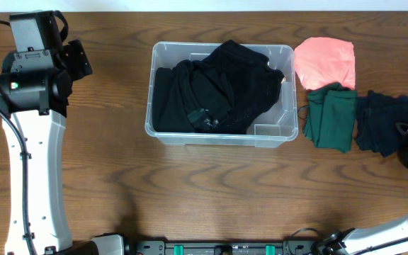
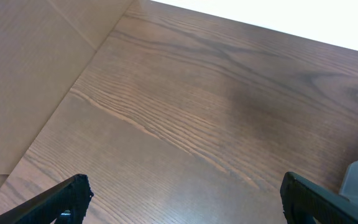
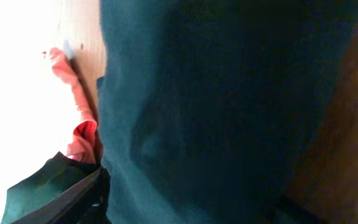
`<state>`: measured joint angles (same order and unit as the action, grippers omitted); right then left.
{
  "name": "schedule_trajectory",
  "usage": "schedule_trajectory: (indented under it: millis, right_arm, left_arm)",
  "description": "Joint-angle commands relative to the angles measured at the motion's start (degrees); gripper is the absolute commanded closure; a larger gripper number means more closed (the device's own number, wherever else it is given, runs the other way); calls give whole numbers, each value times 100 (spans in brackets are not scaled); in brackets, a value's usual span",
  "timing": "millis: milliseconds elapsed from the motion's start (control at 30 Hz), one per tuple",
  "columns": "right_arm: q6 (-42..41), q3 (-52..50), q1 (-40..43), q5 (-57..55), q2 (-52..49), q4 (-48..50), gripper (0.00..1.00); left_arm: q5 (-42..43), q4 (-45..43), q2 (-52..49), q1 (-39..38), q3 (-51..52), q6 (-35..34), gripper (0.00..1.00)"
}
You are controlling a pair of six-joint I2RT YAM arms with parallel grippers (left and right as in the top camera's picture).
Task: Pack container
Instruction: 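Lower the right gripper and grasp the navy garment's edge, then lift the navy garment with the right gripper and carry it over the bin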
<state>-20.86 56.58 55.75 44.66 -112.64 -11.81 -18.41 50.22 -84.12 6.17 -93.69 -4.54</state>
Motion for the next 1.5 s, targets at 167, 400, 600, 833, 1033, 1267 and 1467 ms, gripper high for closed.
schedule_trajectory:
  millis: [167, 400, 600, 833, 1033, 1267, 1467]
  right_arm:
    - [-295, -575, -129, -2474, -802, -533, 53]
    - [-295, -575, -129, -2380, -769, -625, 78]
    - [-396, -573, -129, -1980, -442, -621, 87]
    - [-402, -564, -205, -1316, 887, -715, 92]
    - [-699, -544, -629, -1001, 2629, -750, 99]
    - [-1237, -151, -1528, -979, 4505, -553, 99]
    - [-1478, 350, -2597, -949, 5268, -232, 99]
  left_arm:
    - [-72, 11, -11, 20, -31, -70, 2]
    - [-72, 11, -11, 20, -31, -70, 2]
    - [-72, 11, -11, 20, -31, -70, 2]
    - [-72, 11, -11, 20, -31, -70, 2]
    - [-72, 11, -11, 20, -31, -70, 2]
    - [-72, 11, -11, 20, -31, -70, 2]
    - [-72, 11, -11, 20, -31, -70, 2]
